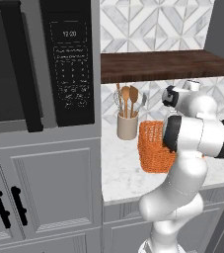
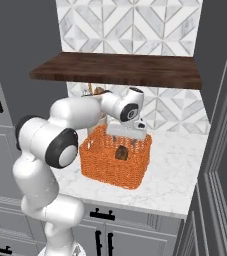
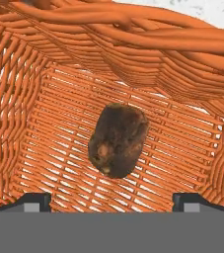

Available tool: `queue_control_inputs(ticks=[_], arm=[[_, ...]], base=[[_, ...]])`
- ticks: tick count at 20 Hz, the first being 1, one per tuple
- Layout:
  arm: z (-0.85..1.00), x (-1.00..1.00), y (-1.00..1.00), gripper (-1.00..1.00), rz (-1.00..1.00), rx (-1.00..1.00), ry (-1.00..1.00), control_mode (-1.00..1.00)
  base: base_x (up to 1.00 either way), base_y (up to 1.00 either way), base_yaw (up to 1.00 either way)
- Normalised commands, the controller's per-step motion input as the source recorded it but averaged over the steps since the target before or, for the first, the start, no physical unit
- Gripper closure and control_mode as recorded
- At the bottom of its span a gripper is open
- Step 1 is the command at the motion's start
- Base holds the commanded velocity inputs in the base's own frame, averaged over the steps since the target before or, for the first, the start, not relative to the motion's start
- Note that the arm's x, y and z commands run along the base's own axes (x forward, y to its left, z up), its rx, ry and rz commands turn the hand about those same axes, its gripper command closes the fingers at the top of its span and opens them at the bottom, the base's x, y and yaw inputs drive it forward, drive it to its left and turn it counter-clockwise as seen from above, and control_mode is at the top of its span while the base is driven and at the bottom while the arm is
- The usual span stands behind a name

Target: Open the cabinet, pick up the bread from the cabinet and place it in the basket. Then move the basket to the dining counter.

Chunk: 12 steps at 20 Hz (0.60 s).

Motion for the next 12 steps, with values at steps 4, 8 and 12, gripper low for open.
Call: queue_control_inputs(ticks=[4, 8, 12], arm=[[0.61, -0.52, -0.15, -1.00, -0.01, 0.00, 0.00, -1.00], [0.29, -0.59, -0.48, -1.00, -0.01, 0.00, 0.00, -1.00], [0.19, -0.25, -0.57, -1.00, -0.02, 0.00, 0.00, -1.00]], base=[[0.00, 0.00, 0.00], [0.00, 0.00, 0.00], [0.00, 0.00, 0.00]])
